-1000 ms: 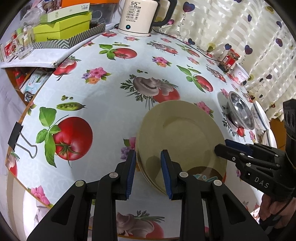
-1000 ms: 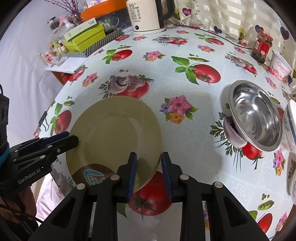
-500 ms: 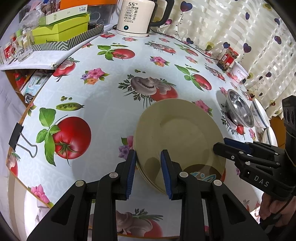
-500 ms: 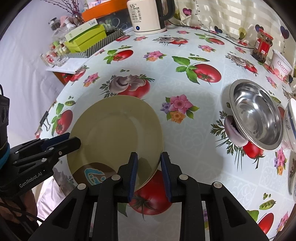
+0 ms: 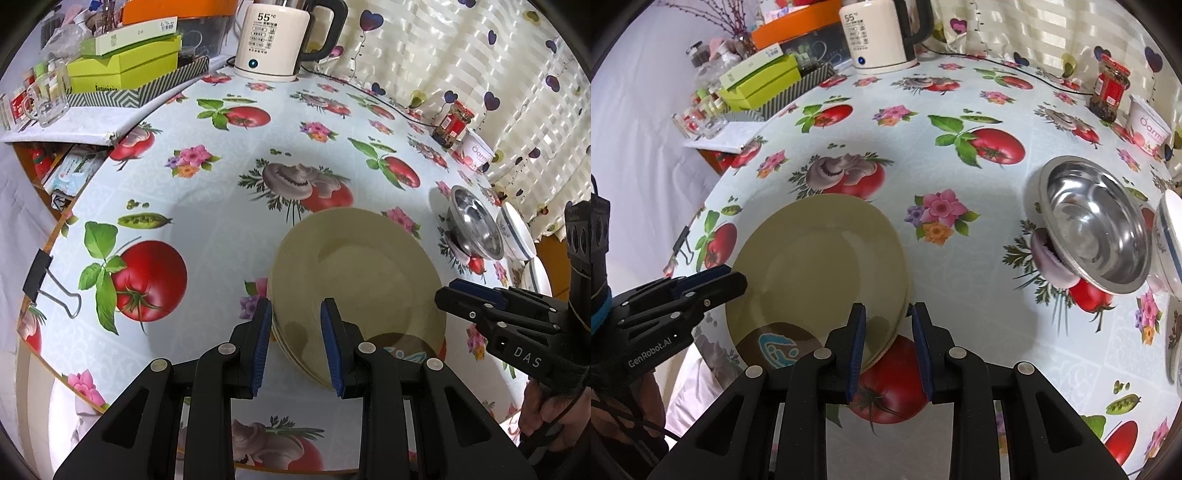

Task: Organize plates and bowls
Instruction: 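Open the left gripper and release the plate on the stack, then move the left gripper to the rim of the steel bowl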

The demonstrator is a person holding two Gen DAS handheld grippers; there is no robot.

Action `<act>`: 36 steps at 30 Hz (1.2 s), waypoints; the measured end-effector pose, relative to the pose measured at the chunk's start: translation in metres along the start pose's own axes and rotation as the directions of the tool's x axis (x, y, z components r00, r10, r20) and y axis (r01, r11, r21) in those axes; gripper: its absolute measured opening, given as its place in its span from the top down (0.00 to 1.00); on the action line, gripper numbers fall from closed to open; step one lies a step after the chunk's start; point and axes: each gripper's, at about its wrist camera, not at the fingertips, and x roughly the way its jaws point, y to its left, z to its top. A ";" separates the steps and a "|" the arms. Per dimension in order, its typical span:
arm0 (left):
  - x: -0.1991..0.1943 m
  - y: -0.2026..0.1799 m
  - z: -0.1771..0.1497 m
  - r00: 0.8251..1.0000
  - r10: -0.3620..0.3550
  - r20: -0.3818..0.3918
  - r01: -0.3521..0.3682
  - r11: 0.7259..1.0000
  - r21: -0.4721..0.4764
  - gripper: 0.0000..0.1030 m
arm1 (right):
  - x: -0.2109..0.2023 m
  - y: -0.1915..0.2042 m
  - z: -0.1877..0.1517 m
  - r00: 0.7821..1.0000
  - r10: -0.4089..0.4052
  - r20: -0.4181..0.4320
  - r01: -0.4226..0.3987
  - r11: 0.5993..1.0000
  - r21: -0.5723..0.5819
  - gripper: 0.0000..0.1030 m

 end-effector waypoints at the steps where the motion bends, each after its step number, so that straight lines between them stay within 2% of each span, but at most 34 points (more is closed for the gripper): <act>1: -0.001 0.000 0.001 1.000 -0.001 0.004 0.001 1.000 0.001 0.72 | -0.004 -0.001 0.000 1.000 -0.002 0.008 0.002 1.000 0.005 0.75; 14: -0.013 -0.020 0.011 0.999 -0.032 0.035 0.030 0.998 0.046 0.72 | -0.039 -0.010 -0.004 0.995 -0.017 0.096 0.017 1.000 0.002 0.75; 24: -0.016 -0.052 0.020 0.996 -0.077 0.044 0.072 0.991 0.114 0.72 | -0.063 -0.024 -0.009 0.989 -0.042 0.143 0.037 0.999 0.037 0.72; 28: -0.014 -0.070 0.026 0.994 -0.102 0.040 0.095 0.985 0.145 0.72 | -0.070 -0.038 -0.013 0.986 -0.045 0.159 0.035 0.997 0.066 0.68; 36: 0.000 -0.110 0.043 0.987 -0.159 0.016 0.152 0.966 0.211 0.72 | -0.081 -0.081 -0.018 0.979 -0.101 0.178 0.071 0.983 0.169 0.67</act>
